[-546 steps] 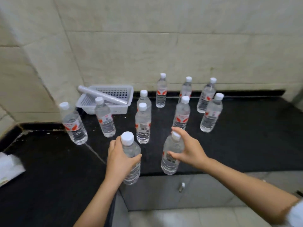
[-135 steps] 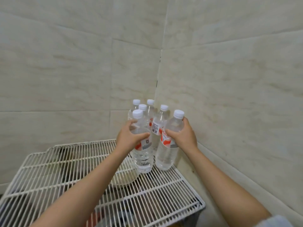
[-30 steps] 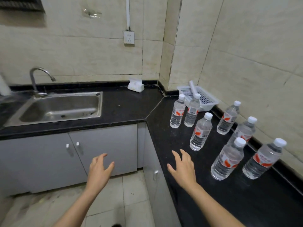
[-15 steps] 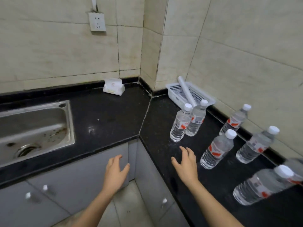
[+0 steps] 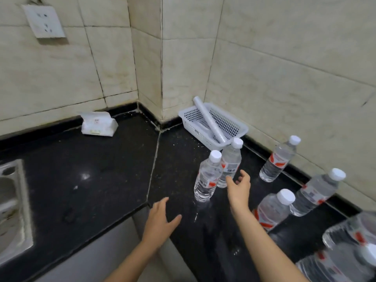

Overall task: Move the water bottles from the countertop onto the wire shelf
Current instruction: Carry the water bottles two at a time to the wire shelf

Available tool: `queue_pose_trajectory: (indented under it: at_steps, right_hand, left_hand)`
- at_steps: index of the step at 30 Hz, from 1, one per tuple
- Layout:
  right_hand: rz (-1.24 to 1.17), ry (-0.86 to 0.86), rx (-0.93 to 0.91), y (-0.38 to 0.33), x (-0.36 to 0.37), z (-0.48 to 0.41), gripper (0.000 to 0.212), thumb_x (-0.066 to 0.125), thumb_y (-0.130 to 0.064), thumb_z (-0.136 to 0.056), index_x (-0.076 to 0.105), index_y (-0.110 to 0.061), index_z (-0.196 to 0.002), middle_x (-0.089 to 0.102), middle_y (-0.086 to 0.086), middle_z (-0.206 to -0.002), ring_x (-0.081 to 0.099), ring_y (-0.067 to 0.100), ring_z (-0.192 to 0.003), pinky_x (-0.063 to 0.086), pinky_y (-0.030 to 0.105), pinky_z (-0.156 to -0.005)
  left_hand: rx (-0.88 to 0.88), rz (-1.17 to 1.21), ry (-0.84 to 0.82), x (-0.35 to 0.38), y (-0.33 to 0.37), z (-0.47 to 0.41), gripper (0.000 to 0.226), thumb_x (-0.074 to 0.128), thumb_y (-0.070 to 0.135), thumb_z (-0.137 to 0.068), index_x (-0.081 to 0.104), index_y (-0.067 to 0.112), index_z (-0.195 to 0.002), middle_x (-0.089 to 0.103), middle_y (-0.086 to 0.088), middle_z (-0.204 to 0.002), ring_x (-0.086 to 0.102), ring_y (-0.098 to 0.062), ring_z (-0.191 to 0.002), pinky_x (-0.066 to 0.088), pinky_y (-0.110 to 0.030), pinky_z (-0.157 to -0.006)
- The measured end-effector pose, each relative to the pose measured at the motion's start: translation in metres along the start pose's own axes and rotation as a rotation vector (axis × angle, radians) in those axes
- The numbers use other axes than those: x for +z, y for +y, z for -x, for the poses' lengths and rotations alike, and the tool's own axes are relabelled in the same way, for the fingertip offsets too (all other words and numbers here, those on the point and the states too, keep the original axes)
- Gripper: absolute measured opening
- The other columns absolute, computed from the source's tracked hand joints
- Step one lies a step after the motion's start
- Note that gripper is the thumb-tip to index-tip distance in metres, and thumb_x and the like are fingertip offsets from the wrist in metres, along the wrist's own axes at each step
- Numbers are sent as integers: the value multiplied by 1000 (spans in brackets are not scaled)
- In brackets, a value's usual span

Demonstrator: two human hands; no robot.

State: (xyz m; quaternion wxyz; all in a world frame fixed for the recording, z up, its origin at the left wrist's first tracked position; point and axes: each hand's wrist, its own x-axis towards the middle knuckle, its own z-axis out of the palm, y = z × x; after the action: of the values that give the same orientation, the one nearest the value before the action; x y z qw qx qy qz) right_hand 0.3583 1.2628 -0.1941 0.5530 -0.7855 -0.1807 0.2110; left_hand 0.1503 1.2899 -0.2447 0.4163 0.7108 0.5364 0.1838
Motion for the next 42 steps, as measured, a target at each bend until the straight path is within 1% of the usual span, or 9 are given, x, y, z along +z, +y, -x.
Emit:
queue_pose_trajectory:
  at_steps: [4, 9, 14, 17, 21, 28, 31, 36, 42]
  right_hand:
    - [-106, 82, 82, -6, 13, -41, 65, 66, -16, -80, 33, -10, -136, 34, 18, -139, 41, 29, -123, 37, 40, -105]
    - [-26, 10, 58, -4, 14, -67, 76, 74, -16, -72, 33, -15, -136, 34, 14, -138, 41, 29, -125, 35, 43, -107]
    - [47, -23, 30, -2, 20, -86, 87, 81, -20, -62, 33, -18, -135, 38, 14, -137, 41, 30, -125, 38, 50, -105]
    - [84, -20, 21, -7, 25, -93, 90, 82, -22, -58, 33, -20, -133, 42, 14, -135, 43, 31, -124, 38, 52, -103]
    - [116, 1, 9, -9, 32, -94, 80, 80, -21, -60, 36, -22, -127, 50, 10, -127, 49, 27, -117, 42, 49, -100]
    - [190, 45, 4, -14, 28, -87, 73, 77, -20, -68, 35, -15, -128, 53, 9, -126, 53, 26, -113, 44, 36, -93]
    - [188, 72, 7, -18, 30, -78, 70, 76, -19, -69, 38, -15, -127, 56, 10, -124, 55, 27, -112, 46, 38, -94]
    - [217, 119, -6, -22, 33, -51, 64, 75, -17, -70, 42, -15, -125, 56, 1, -107, 55, 20, -102, 41, 28, -81]
    - [212, 202, 26, -12, 33, -3, 57, 77, -15, -67, 49, -16, -116, 57, -4, -101, 55, 15, -95, 42, 27, -81]
  left_hand:
    - [43, -1, -28, 8, 27, -43, 78, 68, 33, -77, 26, 16, -140, 37, -8, -140, 37, -21, -130, 32, -34, -109]
    - [142, 24, -133, 32, 60, -78, 91, 75, 36, -69, 23, 19, -142, 36, -5, -142, 33, -19, -131, 30, -30, -109]
    - [169, 203, -126, 49, 82, -100, 94, 81, 26, -61, 29, 22, -139, 40, 7, -127, 34, -13, -127, 31, -29, -108]
    - [137, 283, -184, 54, 83, -111, 82, 82, 30, -57, 39, 34, -126, 52, 10, -122, 52, -6, -113, 44, -29, -100]
    - [150, 326, -265, 48, 80, -115, 61, 82, 18, -61, 44, 44, -101, 63, 11, -106, 59, 5, -95, 46, -4, -75]
    - [177, 390, -366, 27, 64, -126, 60, 83, 16, -61, 46, 40, -102, 62, 16, -101, 58, 18, -85, 46, -3, -73]
    - [159, 482, -344, 19, 55, -134, 61, 83, 13, -59, 49, 25, -109, 64, 6, -104, 62, 9, -87, 49, -10, -76]
    - [56, 635, -211, 5, 32, -149, 64, 79, 17, -58, 52, 8, -115, 64, -11, -112, 63, -21, -103, 51, -33, -91]
    - [-39, 747, -214, -8, 9, -156, 54, 73, 6, -72, 51, 13, -121, 62, -7, -119, 60, -18, -109, 47, -27, -87]
